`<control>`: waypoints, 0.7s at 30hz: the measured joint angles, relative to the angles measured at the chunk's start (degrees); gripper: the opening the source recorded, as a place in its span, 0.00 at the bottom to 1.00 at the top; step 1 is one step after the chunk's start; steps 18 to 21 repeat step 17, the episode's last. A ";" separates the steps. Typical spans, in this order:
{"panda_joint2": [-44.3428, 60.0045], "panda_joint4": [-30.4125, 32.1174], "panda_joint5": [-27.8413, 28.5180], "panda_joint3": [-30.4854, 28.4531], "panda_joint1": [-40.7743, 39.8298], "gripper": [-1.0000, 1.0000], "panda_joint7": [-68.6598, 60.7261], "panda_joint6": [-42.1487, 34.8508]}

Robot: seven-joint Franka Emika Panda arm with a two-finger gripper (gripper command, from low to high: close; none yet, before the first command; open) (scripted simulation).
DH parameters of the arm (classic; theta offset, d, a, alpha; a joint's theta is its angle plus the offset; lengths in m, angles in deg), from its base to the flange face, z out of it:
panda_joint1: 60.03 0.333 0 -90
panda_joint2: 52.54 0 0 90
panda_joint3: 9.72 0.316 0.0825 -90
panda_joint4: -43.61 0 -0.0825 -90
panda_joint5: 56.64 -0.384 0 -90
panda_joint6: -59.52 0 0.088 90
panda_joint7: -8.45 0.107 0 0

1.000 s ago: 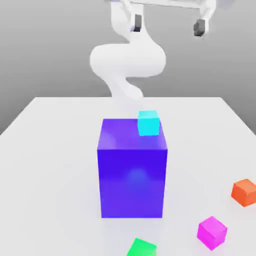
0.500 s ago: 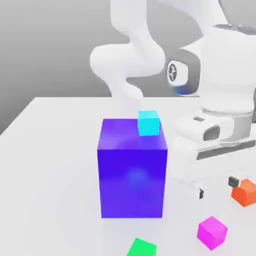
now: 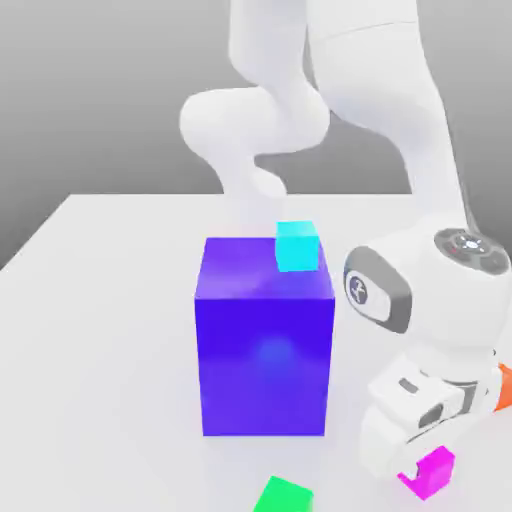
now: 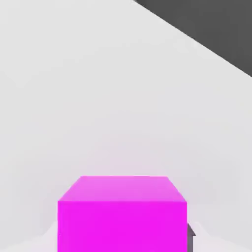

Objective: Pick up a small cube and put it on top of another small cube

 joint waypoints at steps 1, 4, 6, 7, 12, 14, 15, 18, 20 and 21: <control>-1.33 0.30 -0.57 0.59 -0.47 0.00 -0.43 -1.03; -6.95 1.57 -3.20 2.70 -2.02 0.00 -2.42 -5.35; -9.89 1.20 -5.46 1.69 -4.46 0.00 -2.48 -8.56; -10.82 0.62 -6.61 0.45 -6.15 0.00 -2.02 -9.99; -10.68 -2.31 -10.90 -5.24 -12.83 0.00 0.34 -12.39; -7.04 -2.80 -10.84 -5.98 -13.12 0.00 0.83 -9.23; -5.79 -2.92 -10.74 -6.16 -13.13 1.00 0.97 -8.09; -5.79 -2.92 -10.74 -6.16 -13.13 1.00 0.97 -8.09; -5.79 -2.92 -10.74 -6.16 -13.13 1.00 0.97 -8.09; -5.79 -2.92 -10.74 -6.16 -13.13 1.00 0.97 -8.09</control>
